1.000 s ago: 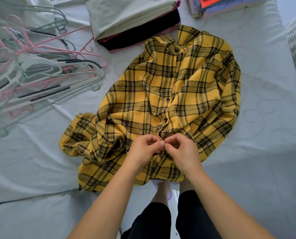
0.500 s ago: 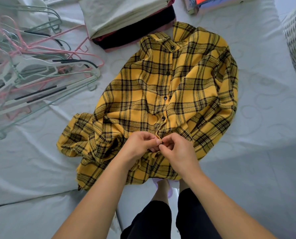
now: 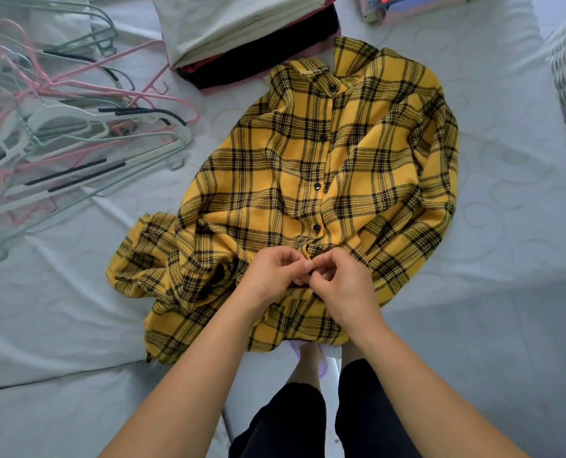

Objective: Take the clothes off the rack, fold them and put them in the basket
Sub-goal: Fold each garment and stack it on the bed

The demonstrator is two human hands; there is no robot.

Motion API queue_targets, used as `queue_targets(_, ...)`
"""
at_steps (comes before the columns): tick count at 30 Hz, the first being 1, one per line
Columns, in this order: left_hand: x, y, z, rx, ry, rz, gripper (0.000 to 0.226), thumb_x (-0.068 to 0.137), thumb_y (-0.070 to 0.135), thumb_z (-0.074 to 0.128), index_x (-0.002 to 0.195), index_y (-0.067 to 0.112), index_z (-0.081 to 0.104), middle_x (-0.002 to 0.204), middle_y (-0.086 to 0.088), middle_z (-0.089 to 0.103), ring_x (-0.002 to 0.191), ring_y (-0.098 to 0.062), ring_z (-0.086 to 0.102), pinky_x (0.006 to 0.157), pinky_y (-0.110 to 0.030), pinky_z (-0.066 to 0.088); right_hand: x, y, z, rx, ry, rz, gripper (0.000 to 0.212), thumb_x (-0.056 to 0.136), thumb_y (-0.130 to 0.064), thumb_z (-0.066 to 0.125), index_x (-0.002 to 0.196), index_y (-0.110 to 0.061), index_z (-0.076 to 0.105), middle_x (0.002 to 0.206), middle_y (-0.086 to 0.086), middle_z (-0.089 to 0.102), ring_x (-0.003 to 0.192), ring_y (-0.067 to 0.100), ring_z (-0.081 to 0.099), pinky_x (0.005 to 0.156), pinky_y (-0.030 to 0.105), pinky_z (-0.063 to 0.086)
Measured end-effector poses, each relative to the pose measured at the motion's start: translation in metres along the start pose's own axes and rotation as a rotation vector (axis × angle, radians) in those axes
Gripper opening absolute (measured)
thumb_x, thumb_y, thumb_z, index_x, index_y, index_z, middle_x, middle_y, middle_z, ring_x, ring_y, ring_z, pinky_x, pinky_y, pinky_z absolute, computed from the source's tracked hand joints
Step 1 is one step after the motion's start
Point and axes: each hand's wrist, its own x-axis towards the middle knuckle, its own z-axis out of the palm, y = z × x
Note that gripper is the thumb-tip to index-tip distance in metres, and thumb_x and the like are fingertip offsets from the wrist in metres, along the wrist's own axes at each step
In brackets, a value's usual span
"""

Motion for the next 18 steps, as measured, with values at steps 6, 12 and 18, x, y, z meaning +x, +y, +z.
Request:
queue_targets(6, -0.001, -0.005, -0.006, 0.351, -0.069, 0.287, 0.008, 0.09, 0.013, 0.059, 0.083, 0.017, 0.06, 0.074, 0.009, 0.061, 0.072, -0.007, 0.058, 0.074, -0.022, 0.047, 0.011, 0.002, -0.015, 0.166, -0.133, 0.163, 0.006, 0.079, -0.013, 0.068, 0.077, -0.017, 0.064, 0.074, -0.005, 0.061, 0.069, 0.01, 0.055, 0.06, 0.02, 0.041)
queue_targets(12, 0.005, -0.006, -0.021, 0.86, 0.237, 0.538, 0.019, 0.086, 0.027, 0.06, 0.103, 0.019, 0.062, 0.101, 0.005, 0.061, 0.1, -0.013, 0.053, 0.101, -0.038, 0.036, 0.031, 0.012, -0.037, 0.548, -0.221, 0.397, 0.004, 0.085, -0.011, 0.064, 0.088, -0.012, 0.066, 0.083, 0.001, 0.063, 0.077, 0.012, 0.055, 0.067, 0.024, 0.047)
queue_targets(18, -0.001, -0.051, -0.081, 0.919, 0.588, -0.051, 0.079, 0.072, 0.038, 0.075, 0.136, 0.012, 0.036, 0.136, -0.013, 0.042, 0.127, -0.032, 0.037, 0.108, -0.048, 0.027, 0.026, 0.054, -0.034, -0.156, -0.21, 0.191, 0.044, 0.082, -0.031, 0.069, 0.12, -0.013, 0.054, 0.11, -0.002, 0.054, 0.104, 0.016, 0.051, 0.083, 0.022, 0.045)
